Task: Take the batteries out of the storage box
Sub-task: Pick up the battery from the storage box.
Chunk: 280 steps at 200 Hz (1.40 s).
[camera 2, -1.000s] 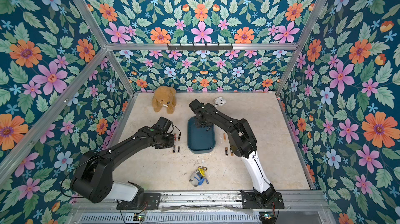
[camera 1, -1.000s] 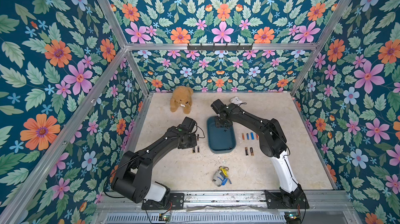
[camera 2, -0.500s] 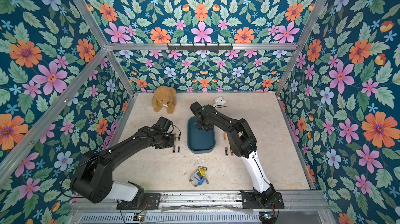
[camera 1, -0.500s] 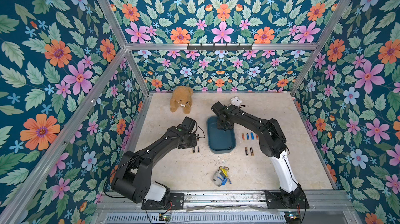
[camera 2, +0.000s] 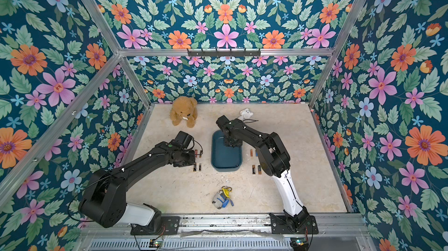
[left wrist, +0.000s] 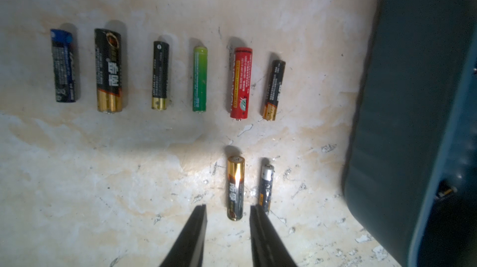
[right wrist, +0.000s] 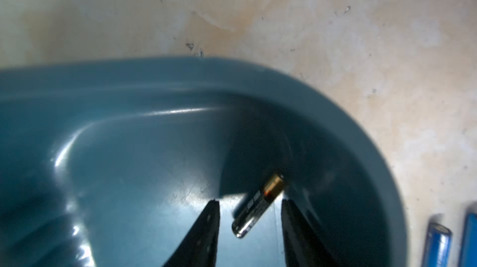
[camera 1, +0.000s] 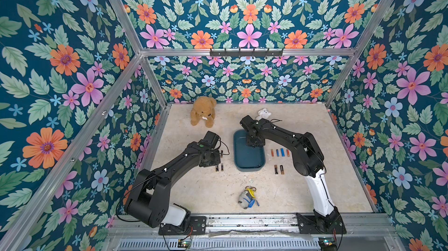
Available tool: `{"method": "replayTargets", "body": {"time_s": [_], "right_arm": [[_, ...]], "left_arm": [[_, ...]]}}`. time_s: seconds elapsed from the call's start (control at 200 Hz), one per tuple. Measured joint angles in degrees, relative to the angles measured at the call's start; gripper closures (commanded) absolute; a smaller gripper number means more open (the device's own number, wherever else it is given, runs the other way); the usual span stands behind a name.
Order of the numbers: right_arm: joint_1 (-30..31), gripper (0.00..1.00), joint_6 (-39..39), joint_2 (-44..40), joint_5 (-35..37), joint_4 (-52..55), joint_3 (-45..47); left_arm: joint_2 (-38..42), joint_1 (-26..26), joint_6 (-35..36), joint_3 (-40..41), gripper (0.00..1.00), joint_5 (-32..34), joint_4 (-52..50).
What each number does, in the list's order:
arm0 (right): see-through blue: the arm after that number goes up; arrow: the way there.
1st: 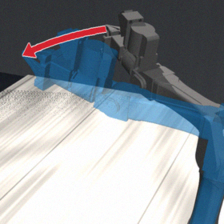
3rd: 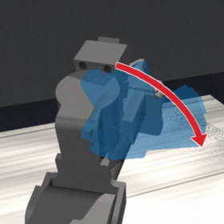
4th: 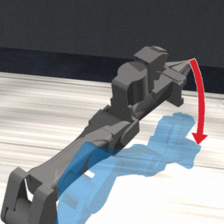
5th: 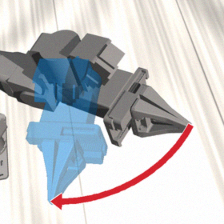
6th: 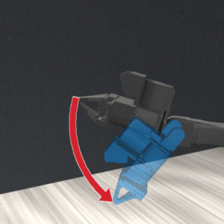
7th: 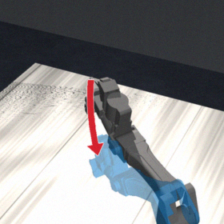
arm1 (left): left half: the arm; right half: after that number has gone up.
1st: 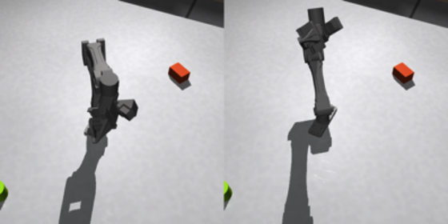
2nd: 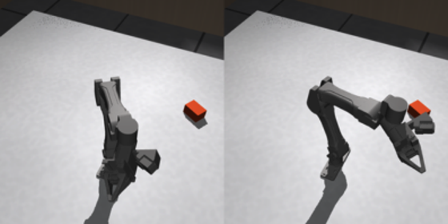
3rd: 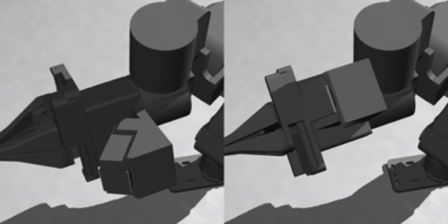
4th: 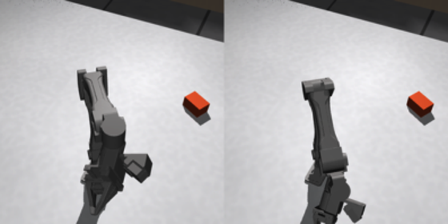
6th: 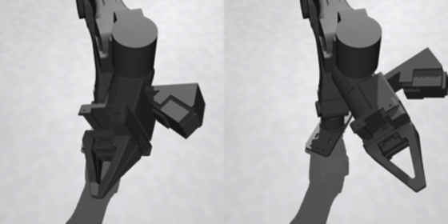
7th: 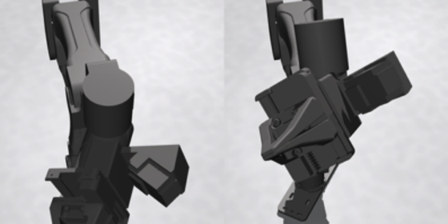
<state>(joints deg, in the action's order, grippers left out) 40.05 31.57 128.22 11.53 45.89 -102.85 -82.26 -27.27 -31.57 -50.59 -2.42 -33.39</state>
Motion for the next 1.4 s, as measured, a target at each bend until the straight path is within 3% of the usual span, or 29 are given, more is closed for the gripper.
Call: {"method": "replayTargets", "body": {"time_s": [0.39, 0.605, 1.4], "right_arm": [[-0.9, 0.72, -0.3, -1.1, -2.6, -2.4, 2.8], [-1.0, 0.85, -1.3, -1.7, -4.5, -4.1, 4.1], [-0.9, 0.91, -3.9, -6.3, -5.6, -5.0, 4.9]], "left_arm": [[0.0, 0.0, 0.0, 0.0, 0.65, 0.0, 0.0], [0.0, 0.0, 0.0, 0.0, 0.65, 0.0, 0.0], [0.0, 0.0, 0.0, 0.0, 0.65, 0.0, 0.2]]}}
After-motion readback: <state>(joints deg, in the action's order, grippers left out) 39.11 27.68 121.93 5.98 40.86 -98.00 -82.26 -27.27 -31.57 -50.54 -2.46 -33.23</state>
